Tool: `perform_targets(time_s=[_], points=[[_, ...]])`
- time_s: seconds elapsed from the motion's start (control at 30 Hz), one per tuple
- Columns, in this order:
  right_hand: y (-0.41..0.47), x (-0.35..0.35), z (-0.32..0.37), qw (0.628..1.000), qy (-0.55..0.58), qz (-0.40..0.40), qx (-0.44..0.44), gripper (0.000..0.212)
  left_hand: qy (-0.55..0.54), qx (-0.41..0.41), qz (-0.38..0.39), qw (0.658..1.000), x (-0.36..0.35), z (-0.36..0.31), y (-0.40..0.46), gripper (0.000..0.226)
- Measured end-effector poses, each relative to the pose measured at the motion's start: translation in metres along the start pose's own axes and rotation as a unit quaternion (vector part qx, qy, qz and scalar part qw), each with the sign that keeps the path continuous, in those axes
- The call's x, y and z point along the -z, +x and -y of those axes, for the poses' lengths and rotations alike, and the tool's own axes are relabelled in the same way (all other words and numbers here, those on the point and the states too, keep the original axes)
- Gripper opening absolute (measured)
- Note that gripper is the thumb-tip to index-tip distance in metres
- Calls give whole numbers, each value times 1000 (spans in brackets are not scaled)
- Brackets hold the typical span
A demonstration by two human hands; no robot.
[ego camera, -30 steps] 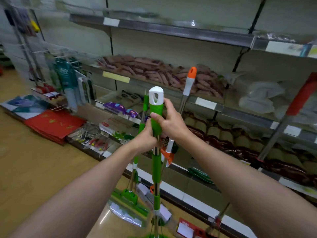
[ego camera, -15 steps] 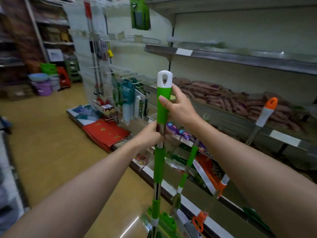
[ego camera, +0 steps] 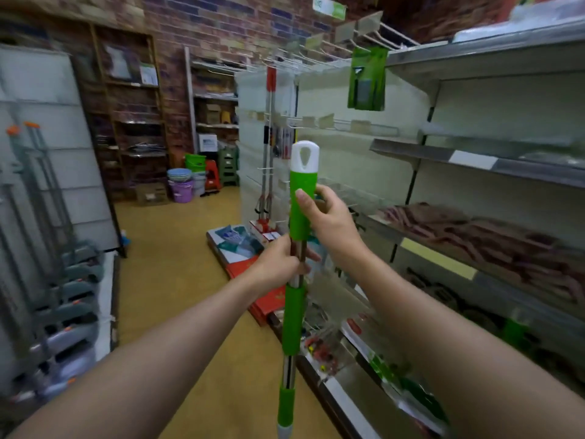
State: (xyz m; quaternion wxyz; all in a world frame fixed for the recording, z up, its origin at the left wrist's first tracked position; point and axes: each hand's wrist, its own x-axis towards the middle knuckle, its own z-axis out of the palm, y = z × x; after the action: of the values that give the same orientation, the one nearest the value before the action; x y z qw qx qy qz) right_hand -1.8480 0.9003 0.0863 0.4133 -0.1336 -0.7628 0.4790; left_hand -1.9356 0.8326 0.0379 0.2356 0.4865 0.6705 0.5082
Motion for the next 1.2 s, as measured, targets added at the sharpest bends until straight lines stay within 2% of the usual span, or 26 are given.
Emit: perform_targets(time_s=[0.2,0.33,0.43,0.53,0.63,0.73,0.9,1.0,1.2], points=[[91,-33,-35,993,86,86,8,23,12,1,-42,999,52,18,79,21],[165,-51,-48,989,122,76,36,26,44,-18,-61,997,92,16,142,21],[213,-75,-58,984,160,60,48,20,48,-35,-82,995,120,22,180,23],[251,-106,-69,980,187,37,47,17,35,-53,-135,989,142,41,212,42],[291,-133,-86,983,178,14,52,28,41,-70,-180,980,167,67,246,55],[335,-159,-104,985,163,21,57,32,102,-62,-135,984,195,94,278,64],[410,-202,-143,984,169,25,53,30,175,-48,-60,982,247,139,342,100],[460,-227,-163,985,159,30,55,22,147,-55,-52,986,287,162,386,100],[570,-260,-182,991,88,64,77,33,87,-75,-53,992,367,186,476,87]])
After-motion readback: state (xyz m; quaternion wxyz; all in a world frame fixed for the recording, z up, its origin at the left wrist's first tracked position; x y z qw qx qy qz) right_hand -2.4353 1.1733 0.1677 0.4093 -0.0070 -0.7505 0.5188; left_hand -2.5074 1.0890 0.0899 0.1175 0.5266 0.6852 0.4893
